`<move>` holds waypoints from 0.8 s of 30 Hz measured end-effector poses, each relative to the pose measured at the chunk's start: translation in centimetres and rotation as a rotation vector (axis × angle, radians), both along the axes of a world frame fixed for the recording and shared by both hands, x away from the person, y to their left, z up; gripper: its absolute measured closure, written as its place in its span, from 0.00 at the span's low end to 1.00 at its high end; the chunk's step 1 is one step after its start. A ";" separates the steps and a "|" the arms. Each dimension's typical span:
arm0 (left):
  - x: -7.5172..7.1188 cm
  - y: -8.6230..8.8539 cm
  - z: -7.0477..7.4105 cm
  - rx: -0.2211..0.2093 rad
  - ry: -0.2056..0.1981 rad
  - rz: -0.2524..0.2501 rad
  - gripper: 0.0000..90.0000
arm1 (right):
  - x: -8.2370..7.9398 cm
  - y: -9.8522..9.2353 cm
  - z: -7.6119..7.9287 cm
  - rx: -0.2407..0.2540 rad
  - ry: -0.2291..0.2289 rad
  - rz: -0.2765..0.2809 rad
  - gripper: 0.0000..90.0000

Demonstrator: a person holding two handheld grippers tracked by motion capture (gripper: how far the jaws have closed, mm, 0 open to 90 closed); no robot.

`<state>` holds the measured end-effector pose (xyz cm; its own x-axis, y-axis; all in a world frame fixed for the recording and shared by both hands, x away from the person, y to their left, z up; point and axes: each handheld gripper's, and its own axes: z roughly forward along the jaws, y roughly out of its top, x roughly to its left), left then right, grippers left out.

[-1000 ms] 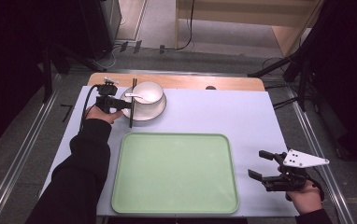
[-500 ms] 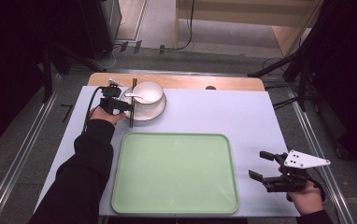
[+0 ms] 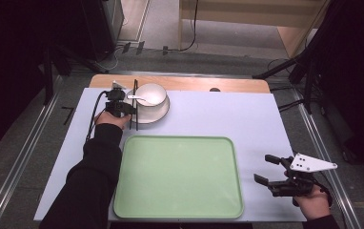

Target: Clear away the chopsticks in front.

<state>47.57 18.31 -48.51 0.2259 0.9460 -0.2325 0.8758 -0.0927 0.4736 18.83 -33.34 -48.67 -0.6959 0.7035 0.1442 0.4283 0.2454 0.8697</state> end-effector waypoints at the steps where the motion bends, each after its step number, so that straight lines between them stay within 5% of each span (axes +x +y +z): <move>1: 0.0 0.0 0.0 -0.004 0.000 0.013 0.92 | 0.0 0.0 0.0 0.000 -0.001 0.000 0.18; 15: 0.2 0.4 0.1 -0.033 0.022 0.069 0.96 | 0.0 0.0 -0.1 -0.002 -0.001 0.001 0.18; 24: -0.6 3.9 2.0 -0.068 0.029 0.078 0.96 | 0.0 -0.1 -0.1 -0.003 -0.006 0.000 0.18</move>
